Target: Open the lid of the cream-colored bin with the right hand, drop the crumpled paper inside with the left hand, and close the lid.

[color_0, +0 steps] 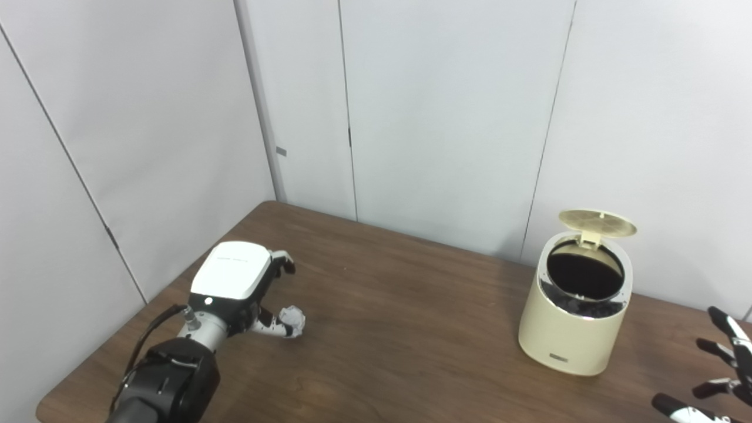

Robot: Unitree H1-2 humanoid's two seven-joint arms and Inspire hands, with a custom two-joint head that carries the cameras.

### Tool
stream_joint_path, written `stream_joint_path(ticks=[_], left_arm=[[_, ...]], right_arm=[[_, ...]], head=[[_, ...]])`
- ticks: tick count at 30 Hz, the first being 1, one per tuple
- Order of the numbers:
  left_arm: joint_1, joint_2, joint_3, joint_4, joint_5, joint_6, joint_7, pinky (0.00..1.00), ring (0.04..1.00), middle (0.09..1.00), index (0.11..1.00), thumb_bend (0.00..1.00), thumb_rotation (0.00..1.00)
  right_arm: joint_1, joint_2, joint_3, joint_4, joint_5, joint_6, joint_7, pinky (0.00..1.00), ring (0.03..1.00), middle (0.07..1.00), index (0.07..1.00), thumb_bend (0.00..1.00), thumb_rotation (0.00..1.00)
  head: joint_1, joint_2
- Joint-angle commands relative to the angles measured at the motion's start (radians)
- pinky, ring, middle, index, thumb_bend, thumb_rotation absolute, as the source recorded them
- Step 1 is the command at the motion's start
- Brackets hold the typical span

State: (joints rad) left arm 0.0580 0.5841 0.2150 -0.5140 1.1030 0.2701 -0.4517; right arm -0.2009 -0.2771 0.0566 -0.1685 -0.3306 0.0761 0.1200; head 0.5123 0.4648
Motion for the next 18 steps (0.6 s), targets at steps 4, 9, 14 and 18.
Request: stream_joint_path(ticks=[4,9,14,18], left_arm=[[-0.043,0.040,0.003,0.025,0.034,0.002,-0.016,0.49,0.596,0.671,0.697,0.92,0.17],[-0.050,0.033,-0.013,0.059,0.052,-0.012,0.002,0.48,0.592,0.664,0.693,0.91,0.18],[-0.049,0.017,-0.028,0.107,0.037,-0.039,0.081,0.44,0.546,0.595,0.678,0.90,0.15],[-0.047,0.004,-0.046,0.157,0.044,-0.058,0.155,0.41,0.506,0.552,0.672,0.89,0.14]], right_arm=[[-0.030,-0.008,-0.004,-0.036,0.002,-0.019,-0.004,0.50,0.872,0.985,0.978,0.86,0.47],[-0.028,-0.011,-0.003,-0.030,0.004,-0.033,-0.004,0.54,0.883,0.993,0.985,0.84,0.47],[-0.024,-0.010,-0.003,-0.033,0.008,-0.030,-0.002,0.47,0.903,0.995,0.980,0.84,0.48],[-0.021,-0.007,-0.003,-0.036,0.009,-0.020,-0.001,0.46,0.913,0.994,0.973,0.83,0.45]], head=[[-0.003,0.003],[-0.003,0.003],[-0.006,0.011],[-0.006,0.014]])
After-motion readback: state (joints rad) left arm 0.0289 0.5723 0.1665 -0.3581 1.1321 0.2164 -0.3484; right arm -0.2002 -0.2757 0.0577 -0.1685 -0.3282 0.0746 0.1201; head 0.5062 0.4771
